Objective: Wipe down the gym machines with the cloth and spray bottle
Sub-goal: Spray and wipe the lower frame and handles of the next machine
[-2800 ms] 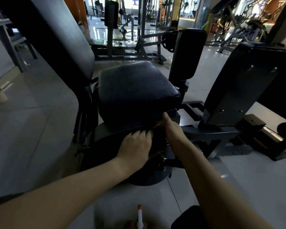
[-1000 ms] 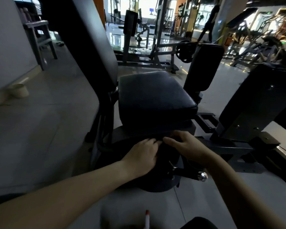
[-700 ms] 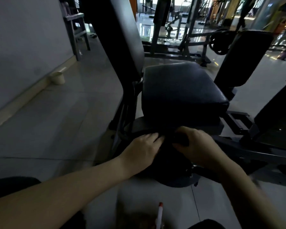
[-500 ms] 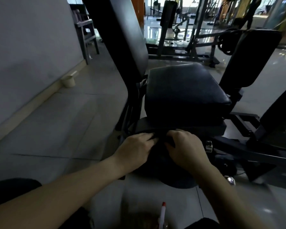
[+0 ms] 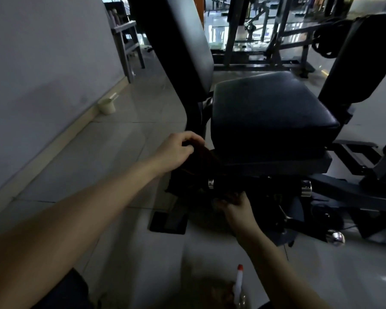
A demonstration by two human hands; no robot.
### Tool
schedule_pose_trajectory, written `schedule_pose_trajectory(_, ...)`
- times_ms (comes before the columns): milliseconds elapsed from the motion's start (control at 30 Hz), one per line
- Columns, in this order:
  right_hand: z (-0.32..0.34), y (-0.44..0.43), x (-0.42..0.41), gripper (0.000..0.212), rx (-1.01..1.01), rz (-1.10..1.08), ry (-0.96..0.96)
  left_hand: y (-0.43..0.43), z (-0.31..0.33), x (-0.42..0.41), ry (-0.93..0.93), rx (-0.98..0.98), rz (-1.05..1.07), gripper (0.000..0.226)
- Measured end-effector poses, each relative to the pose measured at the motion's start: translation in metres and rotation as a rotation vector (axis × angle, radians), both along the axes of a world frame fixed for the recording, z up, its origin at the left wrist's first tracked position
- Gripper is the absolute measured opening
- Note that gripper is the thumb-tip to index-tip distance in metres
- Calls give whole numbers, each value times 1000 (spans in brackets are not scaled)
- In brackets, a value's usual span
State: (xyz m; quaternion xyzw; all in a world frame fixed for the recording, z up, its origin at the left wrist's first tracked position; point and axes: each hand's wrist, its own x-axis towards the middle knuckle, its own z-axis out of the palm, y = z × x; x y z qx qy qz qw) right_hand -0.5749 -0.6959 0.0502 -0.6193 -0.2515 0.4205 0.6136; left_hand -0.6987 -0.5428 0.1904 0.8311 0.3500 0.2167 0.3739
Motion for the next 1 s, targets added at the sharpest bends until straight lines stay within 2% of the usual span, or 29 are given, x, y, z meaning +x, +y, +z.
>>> schedule_pose_trajectory(100, 1, 21, -10, 40, -20, -121, 218, 17, -5, -3, -60, 48, 65, 12)
schedule_pose_trajectory(167, 0, 29, -14, 30, -63, -135, 199, 29, -6, -5, -58, 100, 56, 8)
schedule_pose_trajectory(267, 5, 28, -18, 11, -44, -112, 44, 34, -4, -6, -6, 245, 13, 9)
schedule_pose_trajectory(367, -11, 21, -30, 6, -89, -81, -183, 37, -9, -13, 26, 357, -9, 11)
schedule_pose_trajectory(400, -22, 13, -38, 9, -164, -25, -300, 36, -15, -17, 42, 311, -61, 10)
schedule_pose_trajectory(467, -58, -6, -57, 33, -332, 184, -550, 26, -29, -24, 130, 194, -230, 12)
schedule_pose_trajectory(500, -75, -14, -67, 37, -379, 273, -573, 20, -36, -27, 194, 193, -308, 10)
schedule_pose_trajectory(567, -86, -20, -81, 29, -402, 328, -516, 9, -43, -28, 253, 234, -394, 13)
schedule_pose_trajectory(667, -80, 0, -79, 8, -340, 335, -554, 3, -38, -30, 308, 173, -422, 19)
schedule_pose_trajectory(733, -77, 15, -75, 18, -236, 251, -602, -5, -34, -36, 345, 97, -523, 21)
schedule_pose_trajectory(833, -77, 27, -72, 27, -25, 75, -543, -31, -35, -48, 389, -31, -725, 26)
schedule_pose_trajectory(867, -81, 30, -73, 25, 29, 47, -537, -36, -35, -52, 409, 12, -742, 29)
schedule_pose_trajectory(933, -89, 31, -79, 15, -24, 66, -525, -27, -35, -55, 416, 229, -659, 35)
schedule_pose_trajectory(1000, -100, 24, -89, 14, -261, 221, -569, 3, -33, -57, 422, 379, -474, 38)
